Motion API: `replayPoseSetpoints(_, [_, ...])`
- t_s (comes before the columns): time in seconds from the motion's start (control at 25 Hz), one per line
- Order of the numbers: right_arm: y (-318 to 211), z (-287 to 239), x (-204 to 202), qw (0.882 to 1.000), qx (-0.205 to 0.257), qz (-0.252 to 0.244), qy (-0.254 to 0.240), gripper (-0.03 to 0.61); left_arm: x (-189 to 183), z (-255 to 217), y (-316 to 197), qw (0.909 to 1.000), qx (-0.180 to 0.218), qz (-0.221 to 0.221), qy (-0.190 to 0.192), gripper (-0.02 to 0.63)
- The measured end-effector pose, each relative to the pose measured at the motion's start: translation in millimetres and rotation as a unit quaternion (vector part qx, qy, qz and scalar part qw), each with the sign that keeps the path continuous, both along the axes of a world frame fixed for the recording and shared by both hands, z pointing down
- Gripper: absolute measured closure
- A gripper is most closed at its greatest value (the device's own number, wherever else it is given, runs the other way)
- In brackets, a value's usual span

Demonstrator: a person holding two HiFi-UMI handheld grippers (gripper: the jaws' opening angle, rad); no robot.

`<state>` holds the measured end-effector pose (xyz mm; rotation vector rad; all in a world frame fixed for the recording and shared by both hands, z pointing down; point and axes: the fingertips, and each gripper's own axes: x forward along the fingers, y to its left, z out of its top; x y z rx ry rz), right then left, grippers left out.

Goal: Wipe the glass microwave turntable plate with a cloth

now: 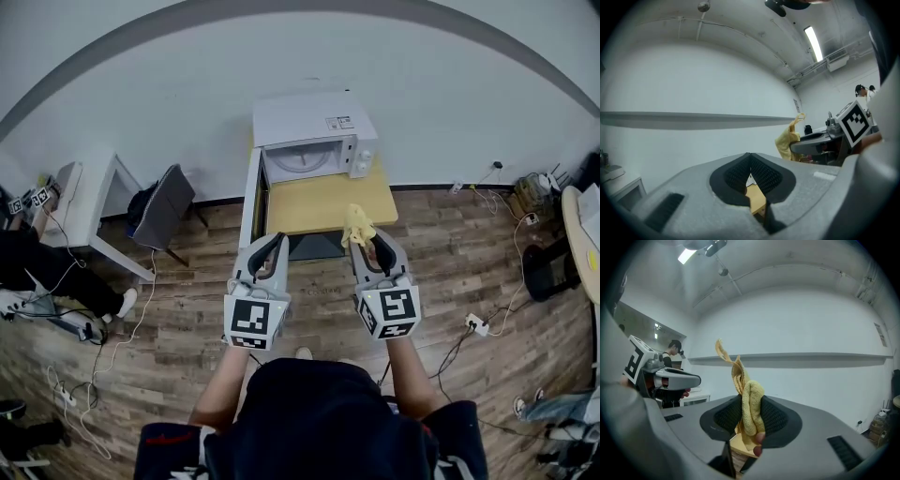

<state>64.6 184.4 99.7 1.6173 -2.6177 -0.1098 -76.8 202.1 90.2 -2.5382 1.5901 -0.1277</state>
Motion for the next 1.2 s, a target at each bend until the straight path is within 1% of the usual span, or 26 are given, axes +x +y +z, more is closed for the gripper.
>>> replayPoseSetpoints(0.32, [-33.7,12.5,-10.4,1.0,-0.014,0.008,0.015,0.456,-9.5,17.9,-35.0,0.9997,-0.019,0.01,0.006,0.598])
replayPoseSetpoints(0.56, [-56.3,24.9,-9.3,0.999,-0.027,0.012,0.023,0.456,-3.3,27.6,-58.3,0.9993,-0.029,0.02,0.008,0.598])
replayPoseSetpoints(0.76, [-85.9,29.1,-8.3,0.999,-0.025,0.003,0.035,0.456,0.2,31.7,-88.0,0.9993,-0.033,0.012,0.009,0.598])
replayPoseSetpoints(1.0, [-135.1,35.7,-0.5,0.999,-0.033,-0.013,0.032,0.454,13.3,35.4,-131.9,0.9993,-0.036,0.002,0.004,0.598])
replayPoseSetpoints(1.2, [-178.1,41.1,9.1,0.998,-0.041,-0.029,0.037,0.455,22.1,49.2,-169.6,0.9984,-0.053,-0.019,0.004,0.598])
